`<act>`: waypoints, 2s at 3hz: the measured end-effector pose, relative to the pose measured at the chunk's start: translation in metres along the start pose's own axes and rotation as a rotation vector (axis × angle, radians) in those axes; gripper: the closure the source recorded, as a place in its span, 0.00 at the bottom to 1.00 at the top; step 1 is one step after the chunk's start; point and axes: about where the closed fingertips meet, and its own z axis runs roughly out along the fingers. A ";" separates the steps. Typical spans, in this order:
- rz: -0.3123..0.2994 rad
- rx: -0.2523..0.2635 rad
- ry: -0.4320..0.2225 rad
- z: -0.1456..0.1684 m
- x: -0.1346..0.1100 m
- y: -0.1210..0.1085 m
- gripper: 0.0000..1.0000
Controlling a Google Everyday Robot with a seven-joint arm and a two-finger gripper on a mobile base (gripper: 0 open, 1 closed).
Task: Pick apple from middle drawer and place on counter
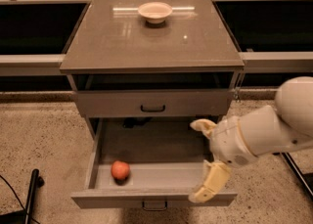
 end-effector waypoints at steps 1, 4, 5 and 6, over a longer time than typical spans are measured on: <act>-0.050 -0.091 -0.068 0.028 -0.017 -0.008 0.00; -0.195 -0.324 -0.265 0.250 -0.029 0.010 0.00; -0.192 -0.318 -0.264 0.247 -0.028 0.008 0.00; -0.167 -0.242 -0.234 0.268 0.004 -0.034 0.00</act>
Offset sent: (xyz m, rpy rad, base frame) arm 0.0964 0.2315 -0.1716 0.4396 -0.1005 0.3457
